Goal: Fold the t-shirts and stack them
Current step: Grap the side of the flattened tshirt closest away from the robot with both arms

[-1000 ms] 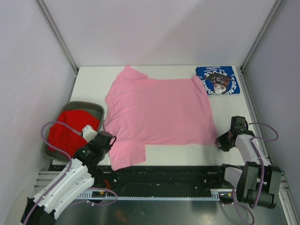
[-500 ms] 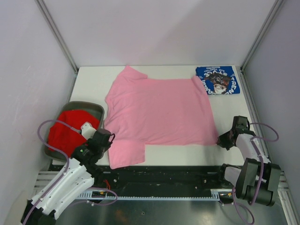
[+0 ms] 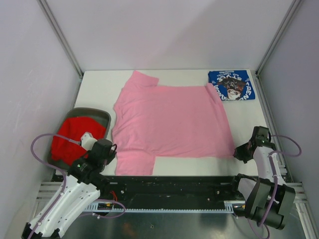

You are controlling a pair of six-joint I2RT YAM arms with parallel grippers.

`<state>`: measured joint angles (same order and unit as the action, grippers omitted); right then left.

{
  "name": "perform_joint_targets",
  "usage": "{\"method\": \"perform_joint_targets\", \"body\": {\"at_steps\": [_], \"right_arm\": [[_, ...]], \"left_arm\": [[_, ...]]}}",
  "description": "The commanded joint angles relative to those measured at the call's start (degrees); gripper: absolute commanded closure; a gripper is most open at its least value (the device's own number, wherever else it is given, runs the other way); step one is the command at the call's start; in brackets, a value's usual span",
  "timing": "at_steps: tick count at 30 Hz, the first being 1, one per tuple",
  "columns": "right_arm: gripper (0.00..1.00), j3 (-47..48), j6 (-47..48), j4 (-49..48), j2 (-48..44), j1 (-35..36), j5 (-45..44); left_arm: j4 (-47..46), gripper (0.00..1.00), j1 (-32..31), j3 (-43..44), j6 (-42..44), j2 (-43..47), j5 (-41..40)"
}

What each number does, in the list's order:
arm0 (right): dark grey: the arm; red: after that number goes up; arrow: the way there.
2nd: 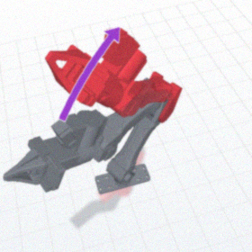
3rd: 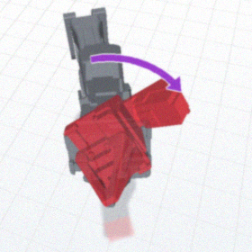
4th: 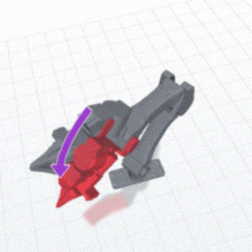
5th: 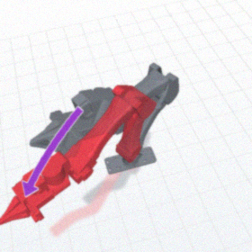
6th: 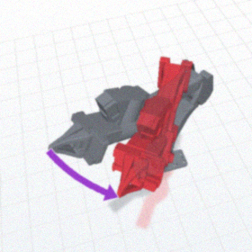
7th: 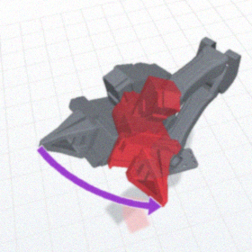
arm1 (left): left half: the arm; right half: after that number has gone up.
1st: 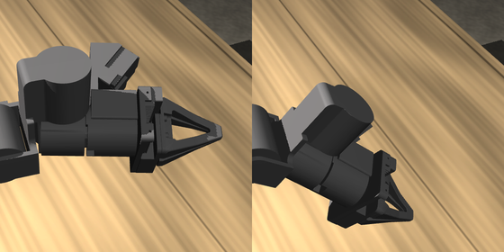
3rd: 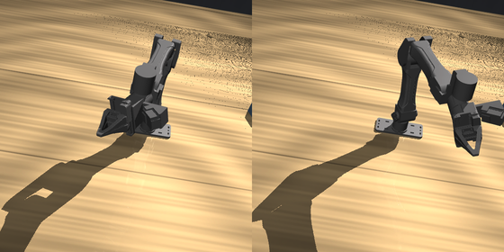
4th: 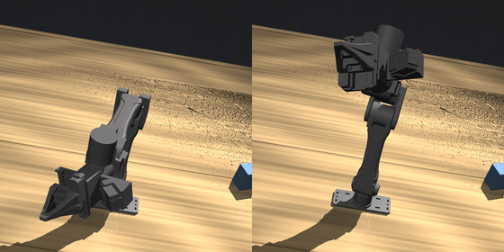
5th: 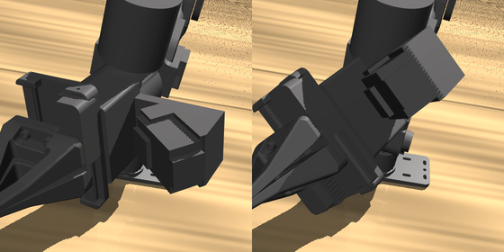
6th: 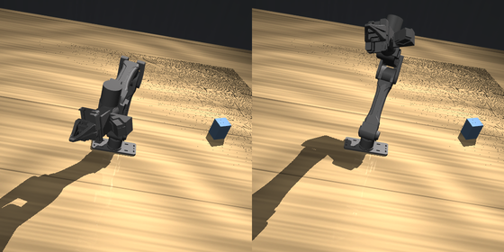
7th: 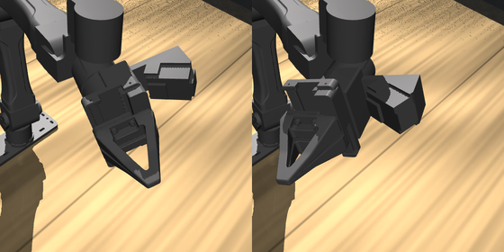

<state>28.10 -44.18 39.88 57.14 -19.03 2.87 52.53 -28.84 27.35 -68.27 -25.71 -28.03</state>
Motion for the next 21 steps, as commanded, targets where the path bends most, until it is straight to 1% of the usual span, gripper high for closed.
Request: {"method": "perform_joint_targets", "body": {"at_steps": [1, 4, 5, 8, 10, 14, 16, 21], "right_arm": [[1.00, 0.7, -0.1, 5.1, -2.4, -1.0, 0.0], [1.00, 0.7, 0.2, 5.6, -4.2, -1.1, 0.2], [1.00, 0.7, 0.2, 5.4, -4.5, -1.1, 0.4], [1.00, 0.7, 0.3, 4.4, -4.4, -1.1, 1.3], [1.00, 0.7, 0.4, 3.6, -3.8, -1.1, 2.0], [1.00, 0.7, 0.8, 2.5, -2.5, -1.1, 3.0], [1.00, 0.7, 1.0, 2.2, -2.2, -1.1, 3.2], [1.00, 0.7, 1.2, 1.6, -2.0, -1.1, 3.4]], "left_arm": [[2.6, 1.00, 0.4, 0.8, -3.6, 1.1, 1.1], [2.5, 0.99, 0.4, 0.8, -3.4, -0.1, 0.7], [2.4, 0.95, 0.3, 0.7, -3.3, -1.2, 0.6], [1.2, 0.75, 0.1, 0.1, -3.0, -6.1, 0.8], [-0.3, 0.64, -0.1, -0.5, -2.7, -9.4, 0.3], [-4.5, 0.51, -0.4, -2.0, -0.8, -12.5, -1.0], [-6.0, 0.49, -0.4, -2.7, -0.1, -12.8, -1.6], [-10.1, 0.49, -0.4, -4.6, 1.8, -14.1, 0.3]]}}
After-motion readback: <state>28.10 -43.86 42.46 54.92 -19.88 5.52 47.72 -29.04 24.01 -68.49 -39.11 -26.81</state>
